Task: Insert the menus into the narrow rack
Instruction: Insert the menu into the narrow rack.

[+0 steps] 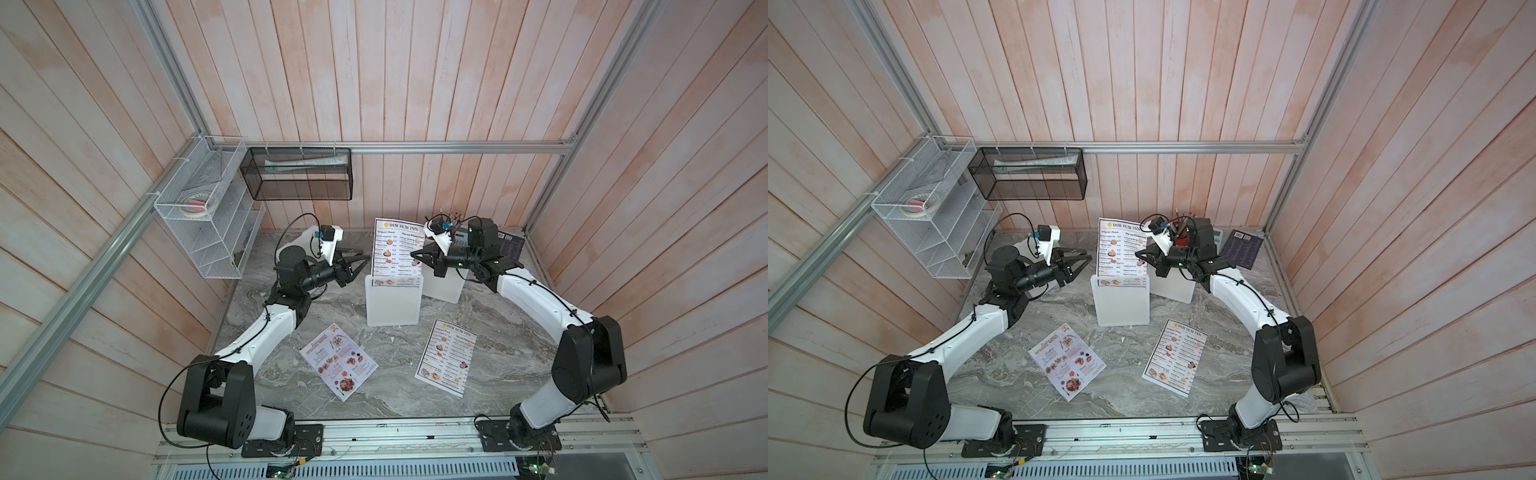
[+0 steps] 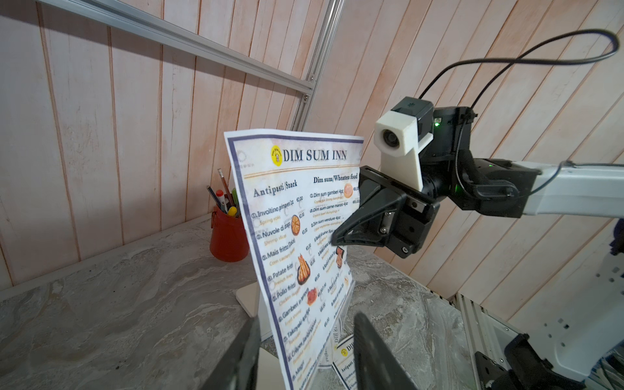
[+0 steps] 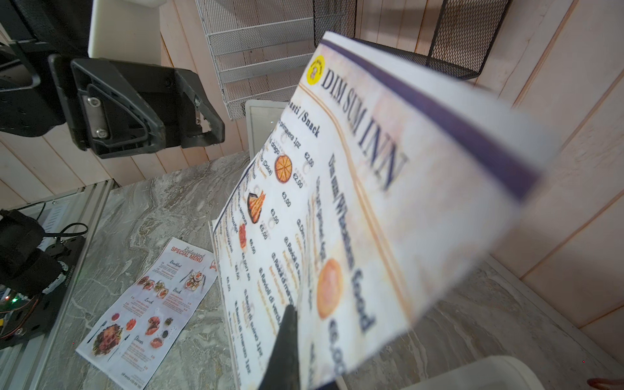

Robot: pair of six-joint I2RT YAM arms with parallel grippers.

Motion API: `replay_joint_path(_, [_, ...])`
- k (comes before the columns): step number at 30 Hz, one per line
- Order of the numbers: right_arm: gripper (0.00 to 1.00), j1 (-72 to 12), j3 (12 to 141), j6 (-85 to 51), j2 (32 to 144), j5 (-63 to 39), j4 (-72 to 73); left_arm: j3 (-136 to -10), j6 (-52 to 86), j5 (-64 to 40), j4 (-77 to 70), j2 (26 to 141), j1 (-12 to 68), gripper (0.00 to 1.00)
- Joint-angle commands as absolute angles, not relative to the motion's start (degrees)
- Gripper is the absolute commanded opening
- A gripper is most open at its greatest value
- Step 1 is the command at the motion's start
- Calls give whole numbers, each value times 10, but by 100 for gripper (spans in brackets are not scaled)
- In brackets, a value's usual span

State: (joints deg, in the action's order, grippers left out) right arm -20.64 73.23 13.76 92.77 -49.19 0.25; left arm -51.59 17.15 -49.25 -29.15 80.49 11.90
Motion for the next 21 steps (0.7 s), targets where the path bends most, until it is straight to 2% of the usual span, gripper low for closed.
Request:
replay_joint_path(1, [0,-207,701,137,908,-509,26,-516,164,-502,-284,811,121,47])
replay_joint_path(4, [0,-200,684,116,897,-536,62,-515,163,-503,-284,810,120,47])
replay_joint_path(7, [13,-192,671,74,894,-570,115,-514,162,-504,-283,809,122,48])
replay_joint_path(10, [15,-182,664,17,900,-604,184,-515,161,-504,-284,809,122,48])
replay_joint_path(13, [23,-167,659,-49,907,-638,257,-515,161,-504,-284,810,124,48])
replay_joint_path(19, [24,-159,671,-101,922,-675,312,-516,157,-505,-281,810,126,49])
replay_joint_path(21, [21,-159,675,-111,930,-685,321,-517,156,-505,-280,810,127,49])
